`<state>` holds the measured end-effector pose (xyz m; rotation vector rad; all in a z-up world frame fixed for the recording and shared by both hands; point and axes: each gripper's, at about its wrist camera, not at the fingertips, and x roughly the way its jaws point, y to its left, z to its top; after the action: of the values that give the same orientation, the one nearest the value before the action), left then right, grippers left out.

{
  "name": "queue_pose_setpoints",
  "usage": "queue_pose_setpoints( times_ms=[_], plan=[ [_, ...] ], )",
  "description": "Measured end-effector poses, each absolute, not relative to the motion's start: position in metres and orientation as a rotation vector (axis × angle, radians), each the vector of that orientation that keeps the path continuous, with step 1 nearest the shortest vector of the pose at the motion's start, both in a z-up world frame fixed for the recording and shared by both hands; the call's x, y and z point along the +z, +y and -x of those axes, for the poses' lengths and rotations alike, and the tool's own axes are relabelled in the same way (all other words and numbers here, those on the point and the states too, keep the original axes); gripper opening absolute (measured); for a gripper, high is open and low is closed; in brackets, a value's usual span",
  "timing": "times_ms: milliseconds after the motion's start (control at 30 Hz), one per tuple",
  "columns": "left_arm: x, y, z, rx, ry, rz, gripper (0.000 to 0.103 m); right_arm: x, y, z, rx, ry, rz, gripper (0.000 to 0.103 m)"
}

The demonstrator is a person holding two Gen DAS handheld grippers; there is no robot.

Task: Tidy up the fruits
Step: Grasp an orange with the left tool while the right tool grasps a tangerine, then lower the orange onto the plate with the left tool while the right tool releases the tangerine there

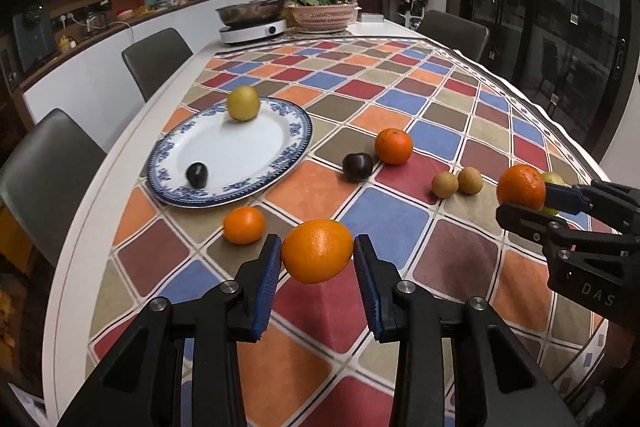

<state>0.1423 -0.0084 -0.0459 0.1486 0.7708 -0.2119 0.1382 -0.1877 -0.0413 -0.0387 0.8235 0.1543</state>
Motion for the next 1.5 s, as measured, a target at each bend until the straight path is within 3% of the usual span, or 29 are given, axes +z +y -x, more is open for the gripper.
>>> queue_pose_setpoints(
  times_ms=[900, 1500],
  plan=[
    [0.023, 0.066, -0.169, -0.097, 0.6, -0.16, 0.037, 0.028, -0.087, -0.194, 0.436, 0.657, 0.152, 0.042],
    [0.007, 0.094, -0.272, -0.133, 0.712, -0.186, 0.037, 0.016, -0.042, -0.296, 0.432, 0.77, 0.221, 0.042]
  ],
)
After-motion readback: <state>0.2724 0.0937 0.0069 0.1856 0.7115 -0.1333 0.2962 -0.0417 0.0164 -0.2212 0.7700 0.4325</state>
